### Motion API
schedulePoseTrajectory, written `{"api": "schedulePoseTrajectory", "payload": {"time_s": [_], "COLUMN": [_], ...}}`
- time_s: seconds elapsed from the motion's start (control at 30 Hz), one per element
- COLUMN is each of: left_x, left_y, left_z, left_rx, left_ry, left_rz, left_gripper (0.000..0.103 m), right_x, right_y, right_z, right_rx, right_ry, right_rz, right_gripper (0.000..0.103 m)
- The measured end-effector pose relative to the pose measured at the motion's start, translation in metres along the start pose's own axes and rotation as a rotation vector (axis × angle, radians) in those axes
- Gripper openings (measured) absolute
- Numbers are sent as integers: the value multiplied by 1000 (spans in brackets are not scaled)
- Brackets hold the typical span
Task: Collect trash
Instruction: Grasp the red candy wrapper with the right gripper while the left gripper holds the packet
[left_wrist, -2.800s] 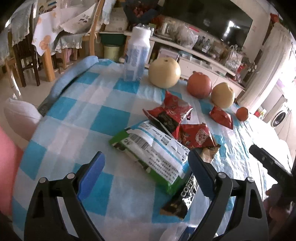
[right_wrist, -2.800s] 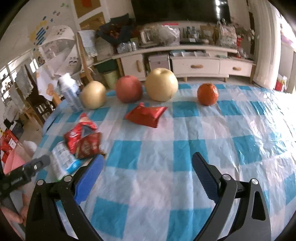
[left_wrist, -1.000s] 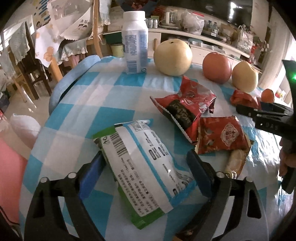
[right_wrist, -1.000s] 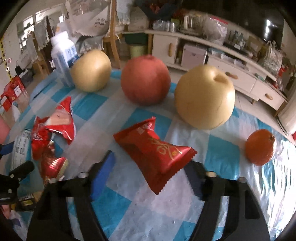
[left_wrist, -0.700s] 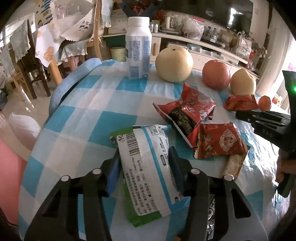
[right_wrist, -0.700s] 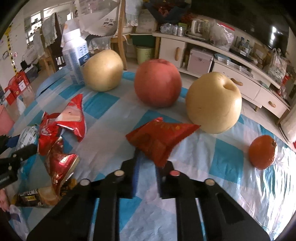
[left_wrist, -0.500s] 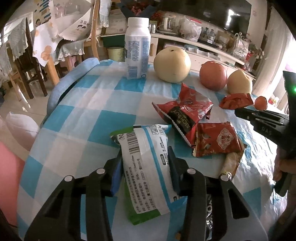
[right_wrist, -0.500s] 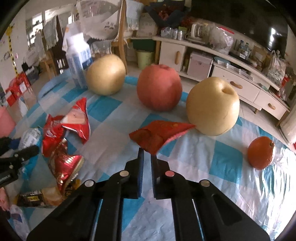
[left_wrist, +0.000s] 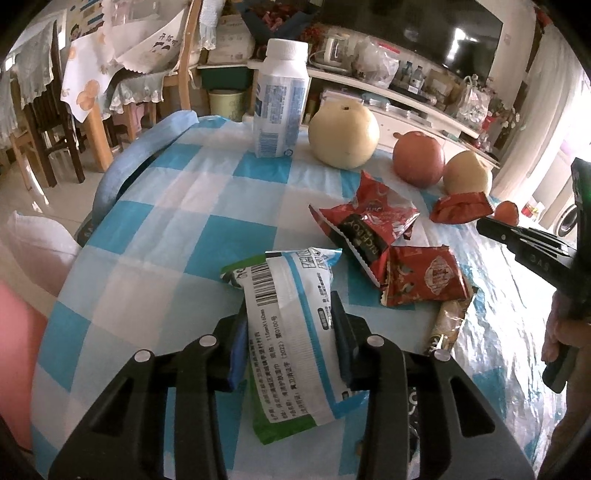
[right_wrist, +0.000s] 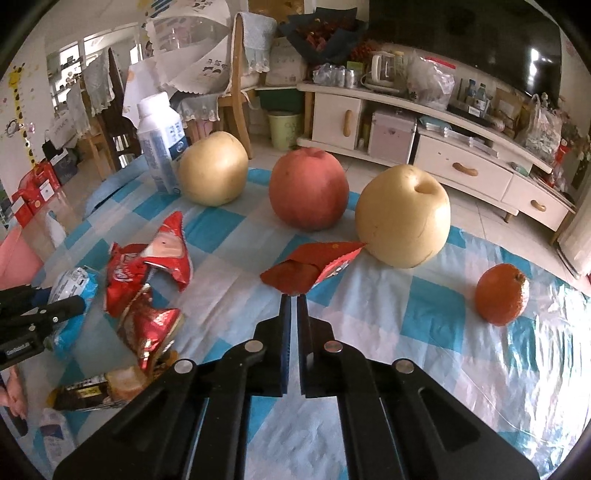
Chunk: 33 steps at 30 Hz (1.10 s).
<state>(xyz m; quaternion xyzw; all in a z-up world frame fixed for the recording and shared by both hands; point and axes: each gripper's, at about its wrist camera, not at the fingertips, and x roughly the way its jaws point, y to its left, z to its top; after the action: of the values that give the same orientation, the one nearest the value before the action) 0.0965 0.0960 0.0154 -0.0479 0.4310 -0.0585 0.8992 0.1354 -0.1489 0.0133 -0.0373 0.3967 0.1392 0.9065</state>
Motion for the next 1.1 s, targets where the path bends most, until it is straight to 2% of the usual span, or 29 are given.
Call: {"api": "schedulePoseTrajectory", "payload": {"time_s": [0.27,0.3,0.37,0.4,0.43,0.5,0.6,0.73,0.93,1.07,1.1], "left_x": [-10,-10,-9,-9,-10,-10,-10,-10,-8,-7,-7], "left_y": [2,3,5,5,6,5,4,2,-5,-7,-7], "left_z": [-2,-2,-2,-2,-2,-3,-5,-9,-15,-17,-17], "left_rx": [9,10,6,6,7,13,26,45,67,77,75], "left_ry": [-21,-19,-17,-17,-20,-23,-21,-17,-3,0,1], "left_rz": [-36,-38,-45,-47,-54,-63,-72,-73,-74,-70,-72], "left_gripper": [40,40,40,40,40,40,40,40,40,40,40], "right_x": [10,14,17,16,15,16,28,39,58,64,63], "right_y": [-20,-24,-26,-26,-23,-18,-19,-23,-14,-8,-7], "right_z": [-8,-9,-9,-9,-7,-3,0,2,13,18,18], "right_rx": [137,152,153,144,122,78,67,150,184,158,161], "right_ry": [41,47,41,26,3,-16,9,43,88,105,103], "right_rz": [-10,-19,-29,-42,-51,-65,-85,-30,-70,-112,-113], "right_gripper": [5,10,37,60,70,72,86,90,95,95,92]}}
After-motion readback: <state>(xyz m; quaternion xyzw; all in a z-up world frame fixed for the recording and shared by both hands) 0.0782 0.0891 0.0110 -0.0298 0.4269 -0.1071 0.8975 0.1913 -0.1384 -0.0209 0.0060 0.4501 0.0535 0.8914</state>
